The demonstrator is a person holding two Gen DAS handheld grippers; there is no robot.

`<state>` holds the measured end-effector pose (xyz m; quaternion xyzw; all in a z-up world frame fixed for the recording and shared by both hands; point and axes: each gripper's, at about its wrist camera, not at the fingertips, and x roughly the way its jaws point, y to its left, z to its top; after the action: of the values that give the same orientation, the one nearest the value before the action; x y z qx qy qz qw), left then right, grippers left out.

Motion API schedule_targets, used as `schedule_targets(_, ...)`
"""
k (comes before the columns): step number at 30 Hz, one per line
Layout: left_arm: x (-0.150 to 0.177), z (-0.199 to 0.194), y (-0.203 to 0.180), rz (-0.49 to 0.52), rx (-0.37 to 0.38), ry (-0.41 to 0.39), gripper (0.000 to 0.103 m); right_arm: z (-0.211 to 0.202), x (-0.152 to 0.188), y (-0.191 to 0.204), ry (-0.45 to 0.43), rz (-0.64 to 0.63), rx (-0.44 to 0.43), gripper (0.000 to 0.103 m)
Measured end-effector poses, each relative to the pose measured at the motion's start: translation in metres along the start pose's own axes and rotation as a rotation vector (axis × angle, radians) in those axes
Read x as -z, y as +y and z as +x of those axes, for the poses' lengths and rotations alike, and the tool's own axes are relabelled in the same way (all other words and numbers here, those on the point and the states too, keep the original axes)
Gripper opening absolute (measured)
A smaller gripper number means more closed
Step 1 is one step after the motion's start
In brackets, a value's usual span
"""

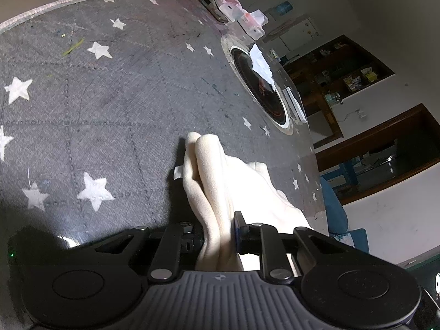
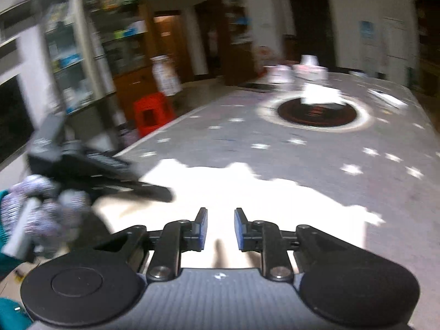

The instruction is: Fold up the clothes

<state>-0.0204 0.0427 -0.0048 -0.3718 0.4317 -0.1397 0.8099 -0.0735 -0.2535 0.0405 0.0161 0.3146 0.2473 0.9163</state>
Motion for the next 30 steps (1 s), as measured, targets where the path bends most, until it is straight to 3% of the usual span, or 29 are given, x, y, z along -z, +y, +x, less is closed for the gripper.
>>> schedule_targets(5, 0.0, 0.0, -0.001, 0.004, -0.004, 0.0, 0.02, 0.002, 0.008, -0.043, 0.005, 0.081, 0.111, 0.026)
schedule_targets(10, 0.0, 0.0, -0.002, 0.007, -0.006, 0.0, 0.02, 0.004, 0.018, -0.069, 0.029, 0.129, 0.161, 0.026)
schedule_targets(20, 0.0, 0.001, -0.003, 0.013, -0.011, -0.002, 0.02, 0.006, 0.008, -0.089, -0.009, 0.172, 0.187, 0.026)
schedule_targets(22, 0.0, 0.001, -0.002, 0.013, -0.011, -0.003, 0.02, 0.01, 0.004, -0.09, -0.017, 0.175, 0.175, 0.016)
schedule_targets(26, 0.0, 0.001, -0.001, 0.014, -0.009, -0.003, 0.02, 0.021, -0.001, -0.087, -0.005, 0.15, 0.164, 0.013)
schedule_targets(30, 0.0, 0.001, -0.001, 0.012, -0.004, -0.003, 0.02, 0.031, 0.005, -0.085, 0.023, 0.07, 0.268, 0.002)
